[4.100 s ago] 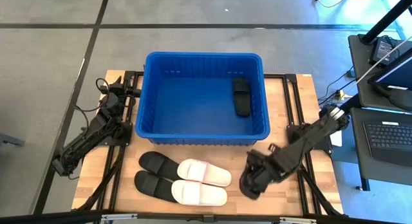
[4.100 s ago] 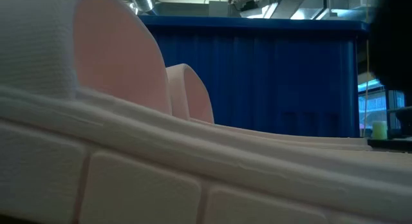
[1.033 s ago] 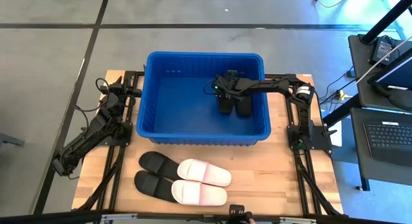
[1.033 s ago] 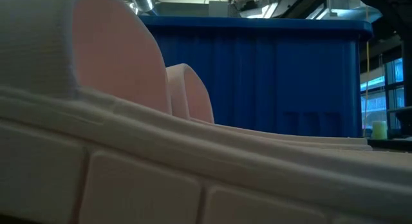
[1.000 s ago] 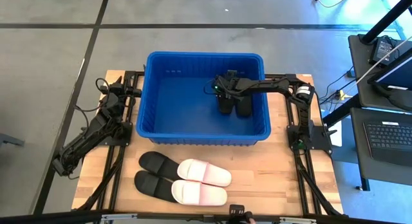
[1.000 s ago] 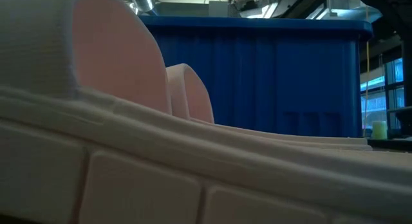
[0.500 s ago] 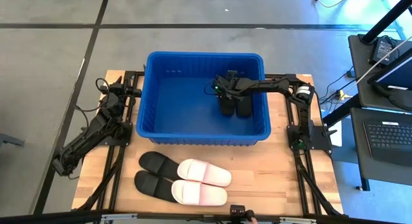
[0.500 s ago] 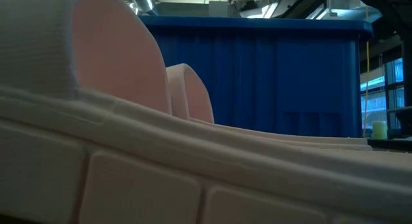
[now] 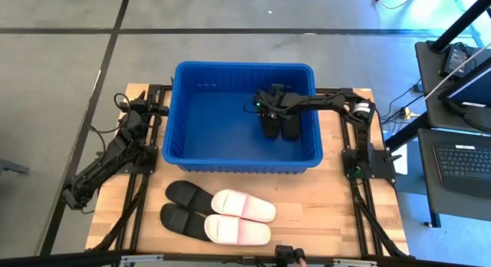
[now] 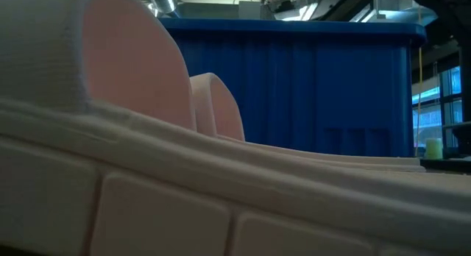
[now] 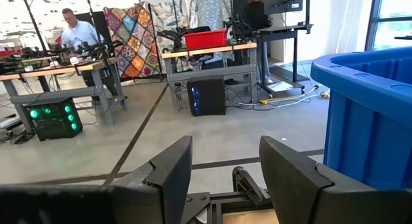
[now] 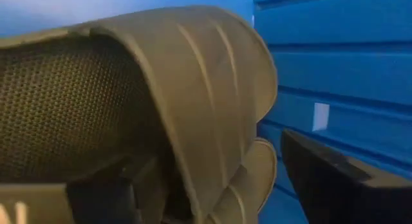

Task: Pick and place slides into bin
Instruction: Put the black slide into the blue container

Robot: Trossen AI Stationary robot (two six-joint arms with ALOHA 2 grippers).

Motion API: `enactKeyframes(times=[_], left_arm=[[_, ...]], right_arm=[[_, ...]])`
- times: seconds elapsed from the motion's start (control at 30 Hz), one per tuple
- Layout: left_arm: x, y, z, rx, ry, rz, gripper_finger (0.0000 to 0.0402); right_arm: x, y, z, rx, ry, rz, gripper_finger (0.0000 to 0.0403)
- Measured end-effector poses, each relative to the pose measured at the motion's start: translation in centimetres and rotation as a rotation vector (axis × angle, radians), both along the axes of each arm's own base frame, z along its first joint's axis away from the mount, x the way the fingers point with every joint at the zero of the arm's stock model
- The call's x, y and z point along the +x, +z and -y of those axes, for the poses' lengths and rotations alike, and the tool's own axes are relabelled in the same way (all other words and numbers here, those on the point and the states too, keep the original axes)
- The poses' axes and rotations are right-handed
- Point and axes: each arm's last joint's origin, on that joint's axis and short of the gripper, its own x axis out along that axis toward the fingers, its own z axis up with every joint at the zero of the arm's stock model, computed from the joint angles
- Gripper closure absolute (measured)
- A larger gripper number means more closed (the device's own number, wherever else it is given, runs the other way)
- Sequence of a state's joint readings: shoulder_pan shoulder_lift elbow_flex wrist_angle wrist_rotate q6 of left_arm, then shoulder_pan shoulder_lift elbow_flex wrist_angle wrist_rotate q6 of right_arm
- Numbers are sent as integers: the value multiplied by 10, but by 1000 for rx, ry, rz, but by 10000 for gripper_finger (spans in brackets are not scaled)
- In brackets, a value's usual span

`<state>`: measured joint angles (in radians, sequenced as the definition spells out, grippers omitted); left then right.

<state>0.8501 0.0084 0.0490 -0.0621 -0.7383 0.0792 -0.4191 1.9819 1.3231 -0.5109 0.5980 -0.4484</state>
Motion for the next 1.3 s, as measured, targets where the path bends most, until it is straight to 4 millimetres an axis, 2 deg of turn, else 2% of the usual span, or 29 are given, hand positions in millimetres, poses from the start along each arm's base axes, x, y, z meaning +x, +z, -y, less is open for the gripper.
enactKeyframes(times=[0.43,0.67,0.8,1.03,1.3], left_arm=[[0,0,0,0,0,0,225],[0,0,0,0,0,0,225],[0,0,0,0,0,0,225],[0,0,0,0,0,0,225],[0,0,0,0,0,0,225]], right_arm=[[-3,9,-2,27,-1,-57,123],[3,26,-4,198,60,-25,124],[5,43,-3,216,64,-36,124],[13,95,0,225,72,-2,124],[23,175,-3,329,133,299,124]])
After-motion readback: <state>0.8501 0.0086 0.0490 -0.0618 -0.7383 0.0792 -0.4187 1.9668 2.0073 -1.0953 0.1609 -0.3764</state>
